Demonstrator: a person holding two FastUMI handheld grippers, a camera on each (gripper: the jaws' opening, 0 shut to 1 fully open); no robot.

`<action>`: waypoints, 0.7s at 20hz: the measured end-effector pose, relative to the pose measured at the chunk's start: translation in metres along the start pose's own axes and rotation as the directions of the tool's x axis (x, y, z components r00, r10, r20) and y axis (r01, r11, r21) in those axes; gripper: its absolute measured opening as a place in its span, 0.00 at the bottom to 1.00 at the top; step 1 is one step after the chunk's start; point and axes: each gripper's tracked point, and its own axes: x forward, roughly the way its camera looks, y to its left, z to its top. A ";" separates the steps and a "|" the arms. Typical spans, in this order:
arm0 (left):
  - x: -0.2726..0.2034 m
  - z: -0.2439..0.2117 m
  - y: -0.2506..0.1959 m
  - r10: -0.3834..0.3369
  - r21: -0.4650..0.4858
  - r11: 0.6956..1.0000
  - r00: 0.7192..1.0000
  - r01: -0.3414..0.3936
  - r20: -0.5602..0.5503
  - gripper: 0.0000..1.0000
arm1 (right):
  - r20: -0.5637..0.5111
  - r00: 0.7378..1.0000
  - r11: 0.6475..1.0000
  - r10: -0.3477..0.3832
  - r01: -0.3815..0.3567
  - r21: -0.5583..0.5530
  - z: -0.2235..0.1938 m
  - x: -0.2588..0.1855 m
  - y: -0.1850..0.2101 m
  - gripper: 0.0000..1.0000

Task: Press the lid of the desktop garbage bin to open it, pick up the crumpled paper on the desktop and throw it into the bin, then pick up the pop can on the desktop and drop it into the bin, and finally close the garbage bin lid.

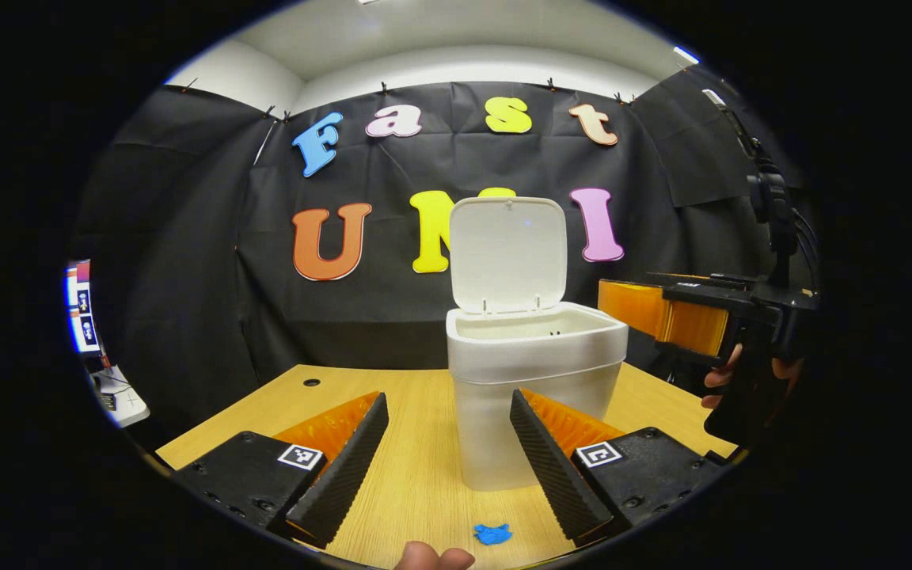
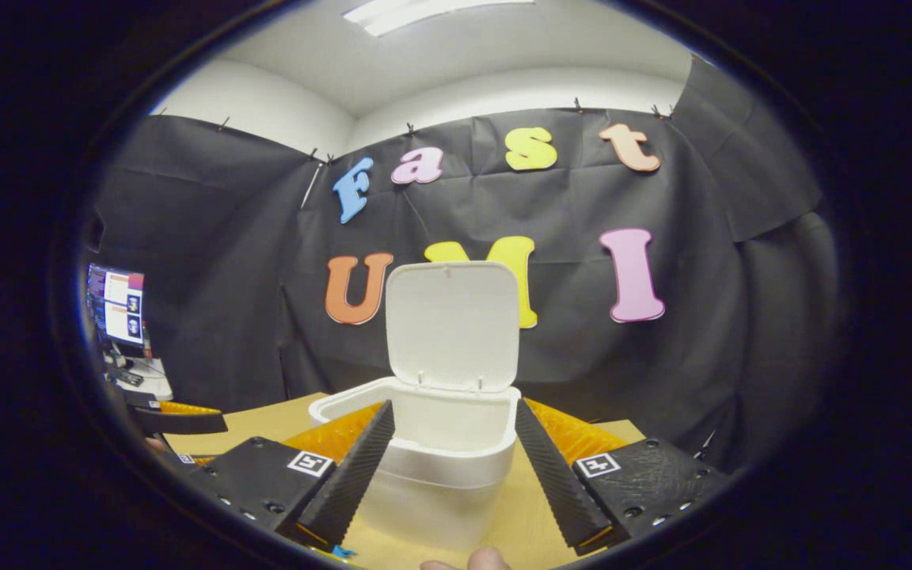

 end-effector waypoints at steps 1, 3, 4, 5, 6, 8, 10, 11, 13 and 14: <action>-0.001 -0.005 -0.003 -0.006 0.003 1.000 1.000 0.006 -0.007 1.00 | 0.014 1.000 1.000 -0.010 0.010 -0.001 -0.001 -0.009 -0.006 0.95; -0.001 -0.014 -0.011 -0.024 -0.002 1.000 0.999 0.024 -0.025 1.00 | 0.027 1.000 1.000 -0.015 0.015 -0.002 -0.007 -0.025 -0.012 0.95; 0.001 -0.020 -0.014 -0.034 -0.010 0.999 0.999 0.033 -0.040 1.00 | 0.024 1.000 1.000 -0.011 0.011 -0.002 -0.011 -0.032 -0.014 0.97; -0.001 -0.026 -0.020 -0.042 -0.017 0.999 0.998 0.041 -0.052 1.00 | 0.020 1.000 1.000 -0.008 0.008 -0.007 -0.016 -0.039 -0.016 0.97; -0.003 -0.032 -0.026 -0.054 -0.025 0.998 0.997 0.052 -0.063 1.00 | 0.011 1.000 1.000 -0.009 0.009 -0.012 -0.020 -0.046 -0.019 0.95; -0.006 -0.056 -0.036 -0.076 -0.038 0.997 0.990 0.072 -0.117 1.00 | -0.004 1.000 1.000 -0.012 0.012 -0.003 -0.033 -0.061 -0.025 0.97; -0.011 -0.090 -0.042 -0.087 -0.045 0.996 0.978 0.080 -0.192 1.00 | -0.028 1.000 1.000 -0.014 0.013 -0.003 -0.053 -0.075 -0.028 0.95; -0.013 -0.109 -0.044 -0.083 -0.046 0.996 0.969 0.074 -0.235 1.00 | -0.041 0.999 1.000 -0.024 0.024 -0.002 -0.064 -0.080 -0.033 0.95; -0.017 -0.145 -0.045 -0.076 -0.060 0.996 0.946 0.060 -0.316 1.00 | -0.063 0.998 1.000 -0.020 0.021 0.006 -0.081 -0.091 -0.031 0.95; -0.019 -0.159 -0.046 -0.076 -0.068 0.996 0.933 0.055 -0.352 1.00 | -0.065 0.998 1.000 -0.018 0.019 0.008 -0.086 -0.096 -0.030 0.95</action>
